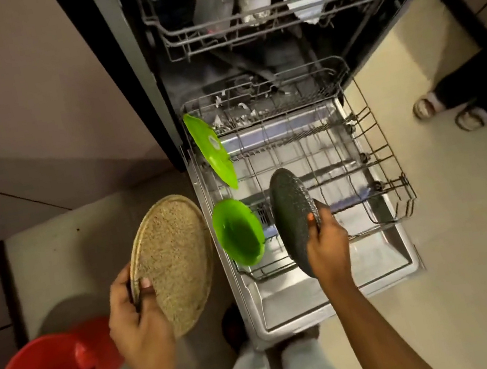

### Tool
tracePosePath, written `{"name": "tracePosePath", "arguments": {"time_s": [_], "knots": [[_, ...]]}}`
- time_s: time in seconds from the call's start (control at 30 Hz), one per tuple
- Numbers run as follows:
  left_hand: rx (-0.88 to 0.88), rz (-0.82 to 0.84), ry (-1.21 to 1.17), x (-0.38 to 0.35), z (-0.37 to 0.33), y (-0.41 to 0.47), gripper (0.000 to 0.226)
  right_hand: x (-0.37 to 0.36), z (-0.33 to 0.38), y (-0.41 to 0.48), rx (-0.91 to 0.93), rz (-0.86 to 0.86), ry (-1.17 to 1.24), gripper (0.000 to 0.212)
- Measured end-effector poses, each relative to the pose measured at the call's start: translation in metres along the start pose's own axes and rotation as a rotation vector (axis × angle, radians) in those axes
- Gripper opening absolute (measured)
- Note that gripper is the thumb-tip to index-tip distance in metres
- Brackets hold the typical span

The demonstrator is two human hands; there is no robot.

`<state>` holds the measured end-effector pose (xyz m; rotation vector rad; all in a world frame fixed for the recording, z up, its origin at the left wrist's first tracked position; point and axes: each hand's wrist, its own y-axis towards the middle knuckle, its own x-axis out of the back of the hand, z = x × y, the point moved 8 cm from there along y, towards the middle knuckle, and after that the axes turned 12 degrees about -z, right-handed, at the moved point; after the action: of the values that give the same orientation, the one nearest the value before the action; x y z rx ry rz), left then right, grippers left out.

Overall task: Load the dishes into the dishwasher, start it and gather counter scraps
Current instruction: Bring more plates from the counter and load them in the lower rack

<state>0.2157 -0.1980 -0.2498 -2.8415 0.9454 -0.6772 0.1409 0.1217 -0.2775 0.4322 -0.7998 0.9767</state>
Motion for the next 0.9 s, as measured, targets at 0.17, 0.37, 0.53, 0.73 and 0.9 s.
{"name": "tracePosePath", "arguments": {"time_s": [0.17,0.37,0.53,0.73,0.9], "knots": [[-0.019,-0.027,0.006,-0.007,0.002,0.005,0.025,-0.028,-0.007,0.004,0.055,-0.009,-0.032,0.032],[-0.021,-0.063,-0.026,-0.015,0.001,0.009,0.026,-0.052,-0.012,0.008,0.088,0.049,-0.053,0.039],[-0.051,-0.072,-0.04,-0.025,0.0,0.011,0.028,-0.065,-0.014,0.004,0.079,0.081,-0.062,0.041],[-0.063,-0.074,-0.073,-0.027,0.002,0.017,0.034,-0.072,-0.01,-0.008,0.142,0.026,-0.065,0.046],[-0.085,-0.058,-0.105,-0.027,0.0,0.019,0.032,-0.086,-0.006,-0.017,0.236,0.036,-0.077,0.052]]}}
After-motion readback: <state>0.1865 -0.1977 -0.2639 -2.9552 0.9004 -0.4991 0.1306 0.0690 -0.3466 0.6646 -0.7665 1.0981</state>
